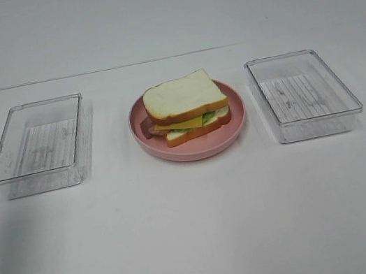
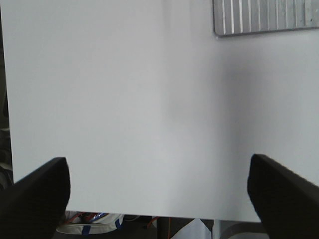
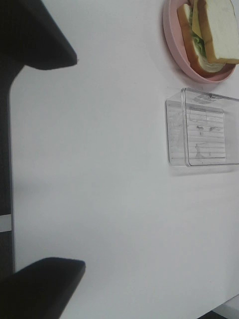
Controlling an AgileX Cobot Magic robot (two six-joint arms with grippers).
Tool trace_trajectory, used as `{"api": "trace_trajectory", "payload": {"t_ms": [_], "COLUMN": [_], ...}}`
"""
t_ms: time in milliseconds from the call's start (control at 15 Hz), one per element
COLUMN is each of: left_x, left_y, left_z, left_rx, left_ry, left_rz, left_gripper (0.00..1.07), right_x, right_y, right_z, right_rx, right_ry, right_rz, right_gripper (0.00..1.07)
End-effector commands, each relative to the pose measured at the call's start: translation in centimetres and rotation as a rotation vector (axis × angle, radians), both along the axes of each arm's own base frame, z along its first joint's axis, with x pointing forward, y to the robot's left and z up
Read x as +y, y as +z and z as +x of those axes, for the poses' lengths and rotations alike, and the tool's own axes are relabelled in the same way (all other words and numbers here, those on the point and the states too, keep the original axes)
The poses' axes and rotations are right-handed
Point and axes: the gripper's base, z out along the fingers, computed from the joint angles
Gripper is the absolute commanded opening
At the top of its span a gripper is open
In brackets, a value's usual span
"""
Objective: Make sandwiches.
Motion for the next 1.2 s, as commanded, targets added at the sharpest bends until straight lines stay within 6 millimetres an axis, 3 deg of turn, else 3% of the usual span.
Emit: {"api": "trace_trajectory", "payload": {"t_ms": [67,200,267,400,600,667,933,1200], "left_x": [0.8,1.3,1.4,2.0,2.4,2.6,2.2,1.4], "left_y": [-1.0,-2.0,-2.2,-2.8,-3.1,-3.8,-4.8,-4.7], "left_z": [-4.9,-9.9,-10.8,-14.9,-17.6,-19.5,-20.9,-20.9], "left_rx": [-0.012,-0.095,-0.113,-0.217,-0.298,-0.373,-0.43,-0.432], "left_ry": [0.039,0.057,0.058,0.043,-0.001,-0.043,-0.181,-0.258], "left_rz": [-0.042,-0.079,-0.085,-0.097,-0.089,-0.088,-0.089,-0.141], "left_gripper": [0.89,0.89,0.89,0.89,0.89,0.89,0.89,0.89], "right_x": [0.0,0.0,0.0,0.0,0.0,0.0,0.0,0.0], "right_y": [0.0,0.0,0.0,0.0,0.0,0.0,0.0,0.0], "right_z": [-0.4,-0.4,-0.4,-0.4,-0.4,-0.4,-0.4,-0.4], "right_rx": [-0.041,-0.041,-0.041,-0.041,-0.041,-0.041,-0.041,-0.041], "right_ry": [0.001,0.001,0.001,0.001,0.001,0.001,0.001,0.001], "right_rz": [0.0,0.0,0.0,0.0,0.0,0.0,0.0,0.0], "right_gripper": [0.99,0.99,0.99,0.99,0.99,0.99,0.99,0.99]}}
